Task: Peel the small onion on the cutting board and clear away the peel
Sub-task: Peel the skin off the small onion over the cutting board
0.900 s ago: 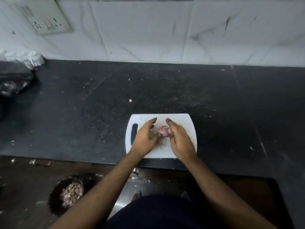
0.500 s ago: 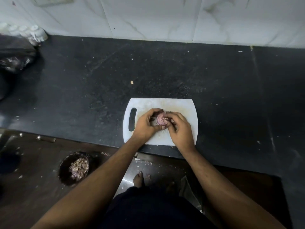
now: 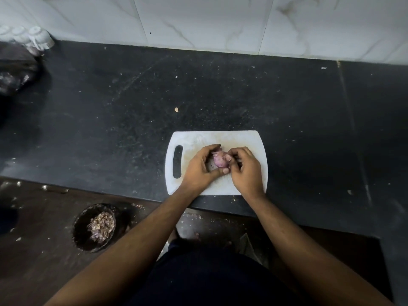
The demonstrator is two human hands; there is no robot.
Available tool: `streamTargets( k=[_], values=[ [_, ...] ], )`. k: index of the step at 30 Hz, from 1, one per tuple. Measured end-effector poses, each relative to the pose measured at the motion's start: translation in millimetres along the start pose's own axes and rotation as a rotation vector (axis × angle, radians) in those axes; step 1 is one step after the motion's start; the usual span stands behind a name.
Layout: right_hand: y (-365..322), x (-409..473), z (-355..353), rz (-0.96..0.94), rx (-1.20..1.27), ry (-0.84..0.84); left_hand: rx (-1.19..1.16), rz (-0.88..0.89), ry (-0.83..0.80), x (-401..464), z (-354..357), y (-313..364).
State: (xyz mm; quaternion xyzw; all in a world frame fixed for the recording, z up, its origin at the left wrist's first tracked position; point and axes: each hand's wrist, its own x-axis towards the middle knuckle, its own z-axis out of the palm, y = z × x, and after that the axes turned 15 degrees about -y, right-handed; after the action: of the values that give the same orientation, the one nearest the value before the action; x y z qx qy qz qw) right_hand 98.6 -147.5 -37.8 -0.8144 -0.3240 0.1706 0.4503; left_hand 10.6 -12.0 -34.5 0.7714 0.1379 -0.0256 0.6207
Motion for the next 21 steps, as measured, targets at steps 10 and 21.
streamTargets(
  k=[10,21],
  values=[
    [-23,-2,23,0.118,0.036,0.032,-0.061,0.059,-0.117,5,-26,-8],
    [-29,-2,33,0.14,-0.015,0.187,0.214,0.186,-0.227,20,-59,-18]
  ],
)
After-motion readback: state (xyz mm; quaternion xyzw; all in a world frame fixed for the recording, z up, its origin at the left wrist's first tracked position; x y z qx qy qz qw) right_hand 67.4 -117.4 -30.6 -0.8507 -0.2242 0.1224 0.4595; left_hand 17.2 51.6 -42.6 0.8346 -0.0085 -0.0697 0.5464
